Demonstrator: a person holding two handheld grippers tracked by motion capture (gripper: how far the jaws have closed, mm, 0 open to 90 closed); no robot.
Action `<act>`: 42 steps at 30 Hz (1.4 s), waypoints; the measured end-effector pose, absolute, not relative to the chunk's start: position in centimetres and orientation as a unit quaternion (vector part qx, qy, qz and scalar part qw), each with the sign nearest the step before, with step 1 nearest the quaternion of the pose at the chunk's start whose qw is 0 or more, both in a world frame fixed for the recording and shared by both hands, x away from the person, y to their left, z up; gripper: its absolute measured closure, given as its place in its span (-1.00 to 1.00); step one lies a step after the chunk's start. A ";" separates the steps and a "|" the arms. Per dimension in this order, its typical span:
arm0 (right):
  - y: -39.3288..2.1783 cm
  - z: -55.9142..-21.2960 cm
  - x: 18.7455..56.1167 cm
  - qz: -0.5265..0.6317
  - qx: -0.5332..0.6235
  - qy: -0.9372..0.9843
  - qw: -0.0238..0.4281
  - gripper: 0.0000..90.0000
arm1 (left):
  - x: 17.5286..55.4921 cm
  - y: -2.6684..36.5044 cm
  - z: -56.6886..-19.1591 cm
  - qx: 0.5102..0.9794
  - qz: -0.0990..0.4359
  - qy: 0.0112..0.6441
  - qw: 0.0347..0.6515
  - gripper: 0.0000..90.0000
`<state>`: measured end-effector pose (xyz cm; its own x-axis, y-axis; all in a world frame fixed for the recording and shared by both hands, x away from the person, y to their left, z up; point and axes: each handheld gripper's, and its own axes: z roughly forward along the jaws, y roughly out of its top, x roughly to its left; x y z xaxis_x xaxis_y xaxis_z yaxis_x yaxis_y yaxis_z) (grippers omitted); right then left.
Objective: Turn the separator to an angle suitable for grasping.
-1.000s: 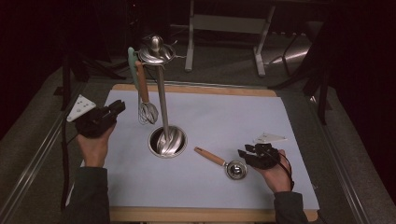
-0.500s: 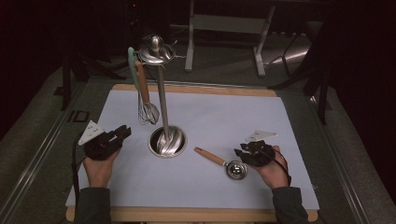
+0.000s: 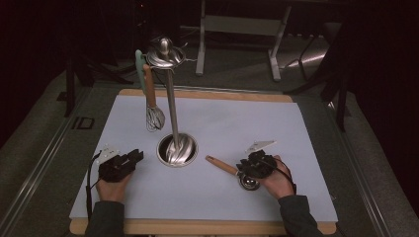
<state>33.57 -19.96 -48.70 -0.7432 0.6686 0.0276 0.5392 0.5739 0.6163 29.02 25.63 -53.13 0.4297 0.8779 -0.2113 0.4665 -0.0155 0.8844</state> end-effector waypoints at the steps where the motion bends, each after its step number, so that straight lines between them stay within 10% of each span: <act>1: -19.8 -48.9 33.7 0.308 0.340 0.883 0.096 0.54 | 29.1 25.6 -53.3 0.681 0.203 0.495 0.501 0.60; 42: -16.8 -50.6 36.8 0.223 0.371 0.900 -0.053 0.47 | 28.9 25.3 -53.9 0.685 0.206 0.495 0.493 0.58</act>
